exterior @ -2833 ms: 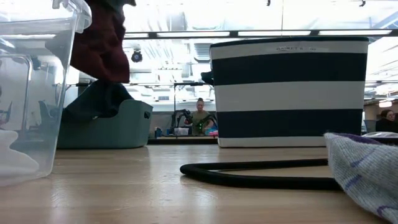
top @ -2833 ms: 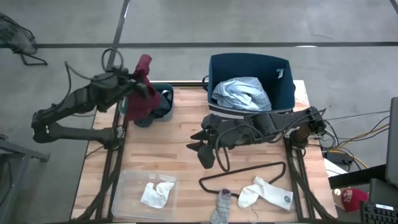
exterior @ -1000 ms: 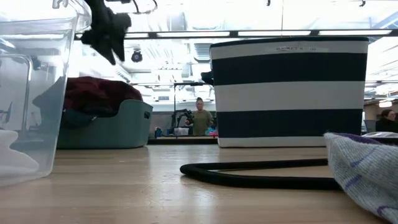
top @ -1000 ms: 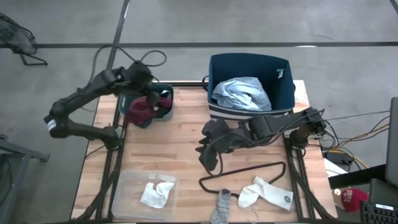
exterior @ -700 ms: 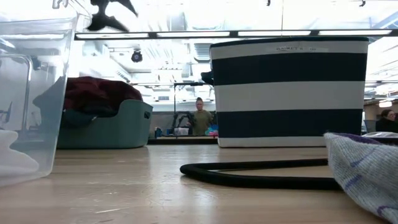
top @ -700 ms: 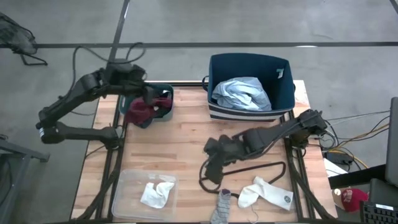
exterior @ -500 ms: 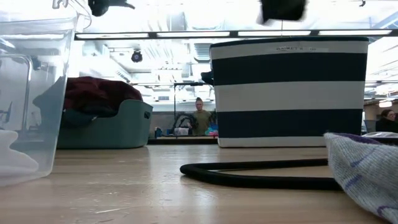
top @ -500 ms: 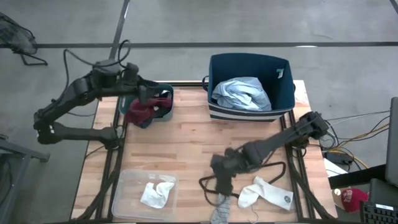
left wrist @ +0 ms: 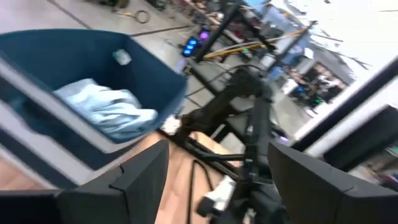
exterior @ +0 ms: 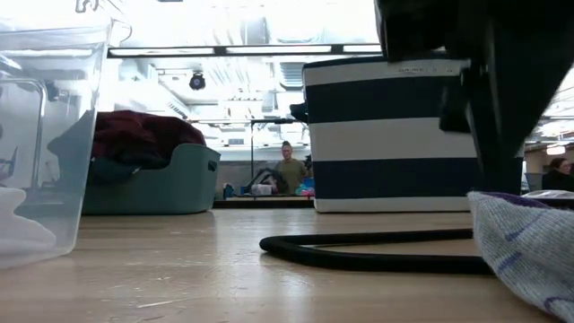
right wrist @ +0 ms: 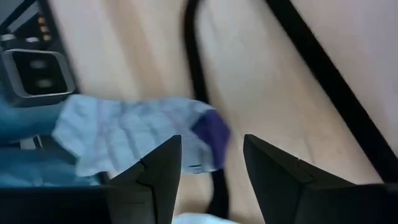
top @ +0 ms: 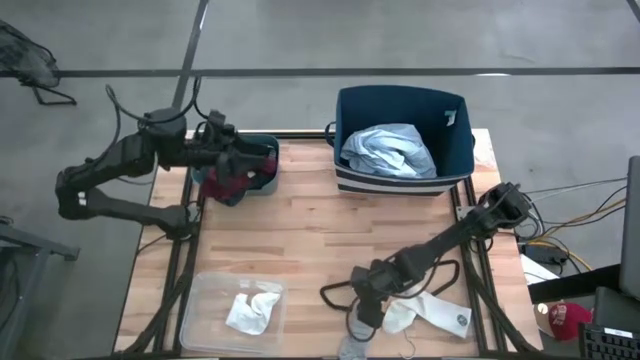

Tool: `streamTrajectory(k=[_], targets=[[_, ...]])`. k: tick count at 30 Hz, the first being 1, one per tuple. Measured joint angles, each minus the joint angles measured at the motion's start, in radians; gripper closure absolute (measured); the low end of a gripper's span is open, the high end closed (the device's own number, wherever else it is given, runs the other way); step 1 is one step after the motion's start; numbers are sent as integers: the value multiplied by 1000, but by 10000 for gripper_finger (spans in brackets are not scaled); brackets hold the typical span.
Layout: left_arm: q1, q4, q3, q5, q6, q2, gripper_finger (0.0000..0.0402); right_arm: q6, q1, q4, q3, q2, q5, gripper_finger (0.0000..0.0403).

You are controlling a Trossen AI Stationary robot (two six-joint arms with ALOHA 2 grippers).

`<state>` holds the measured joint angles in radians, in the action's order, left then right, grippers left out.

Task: Pick & Place Cloths
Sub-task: Put the gray sock into the transparent bin

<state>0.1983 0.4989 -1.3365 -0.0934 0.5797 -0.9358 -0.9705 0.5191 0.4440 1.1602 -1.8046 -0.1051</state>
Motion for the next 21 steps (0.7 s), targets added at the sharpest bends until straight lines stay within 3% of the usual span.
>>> streamTrajectory(k=[12, 21], targets=[[-53, -28, 0, 8, 20, -25, 124, -52, 5, -205, -152, 0, 1, 216], [-53, -28, 0, 9, 24, -59, 124, -43, 4, -220, -169, 0, 3, 278]])
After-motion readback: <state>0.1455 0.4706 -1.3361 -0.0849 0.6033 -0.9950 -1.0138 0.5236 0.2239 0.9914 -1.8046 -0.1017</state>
